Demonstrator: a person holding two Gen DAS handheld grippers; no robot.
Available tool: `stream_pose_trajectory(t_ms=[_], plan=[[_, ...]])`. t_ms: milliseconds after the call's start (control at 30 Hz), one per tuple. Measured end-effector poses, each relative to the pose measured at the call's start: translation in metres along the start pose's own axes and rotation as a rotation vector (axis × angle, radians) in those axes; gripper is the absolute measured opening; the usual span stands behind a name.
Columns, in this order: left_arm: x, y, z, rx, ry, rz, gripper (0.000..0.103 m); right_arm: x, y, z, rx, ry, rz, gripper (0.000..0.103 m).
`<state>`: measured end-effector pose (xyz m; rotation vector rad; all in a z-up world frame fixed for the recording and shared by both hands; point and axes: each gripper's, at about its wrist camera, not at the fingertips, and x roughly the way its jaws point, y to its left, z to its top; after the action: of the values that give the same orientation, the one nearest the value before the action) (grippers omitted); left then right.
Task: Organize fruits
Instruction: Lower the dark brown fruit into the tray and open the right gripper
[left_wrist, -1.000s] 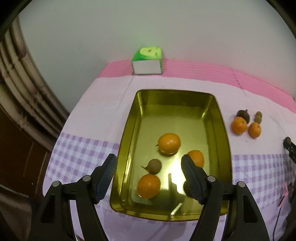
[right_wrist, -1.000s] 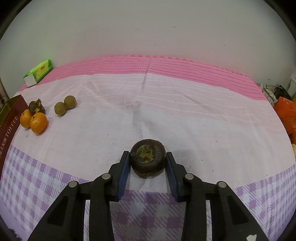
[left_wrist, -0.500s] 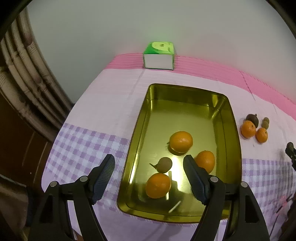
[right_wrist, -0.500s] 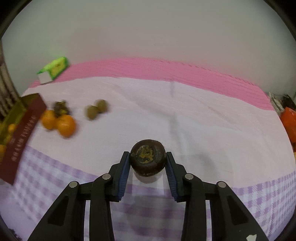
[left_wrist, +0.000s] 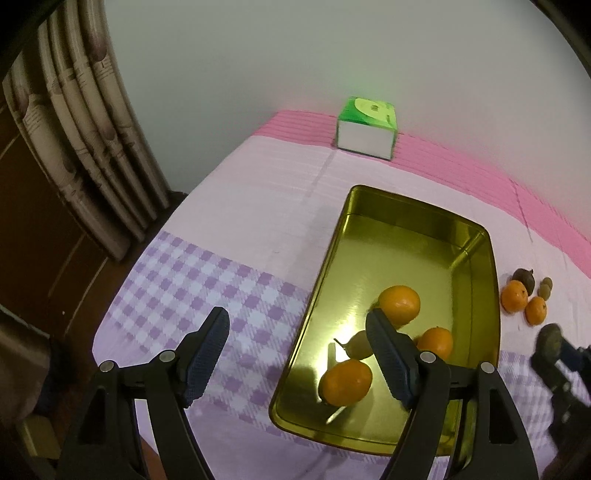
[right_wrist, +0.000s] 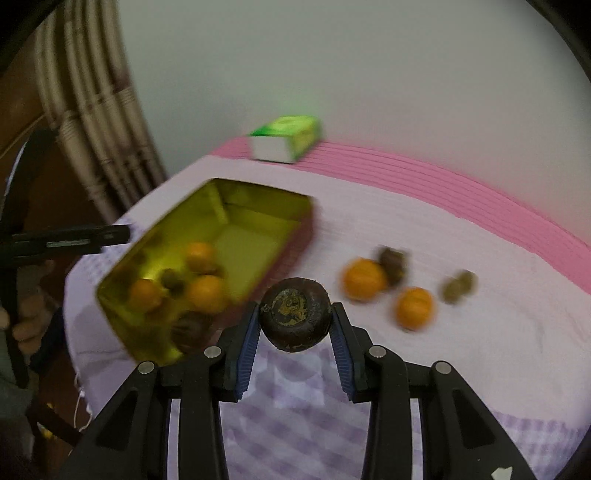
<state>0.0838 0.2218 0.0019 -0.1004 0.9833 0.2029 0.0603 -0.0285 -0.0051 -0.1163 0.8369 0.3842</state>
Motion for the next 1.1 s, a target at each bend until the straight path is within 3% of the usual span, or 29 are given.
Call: stream_pose_trajectory(t_ms=[167,367,1100], plan=[[0.003,0.004,0.001,-0.019,0.011,0.018,0.077,0.016,0.046,0.013,-0.085,0.005,0.049,0.035],[0.005,0.009,0.002,-0.037,0.014,0.041,0.077,0.036,0.07,0.017,-0.138,0.037,0.066,0.035],[0.007,0.012,0.002,-0.054,0.021,0.032,0.077,0.061,0.076,0.001,-0.162,0.108,0.059,0.035]])
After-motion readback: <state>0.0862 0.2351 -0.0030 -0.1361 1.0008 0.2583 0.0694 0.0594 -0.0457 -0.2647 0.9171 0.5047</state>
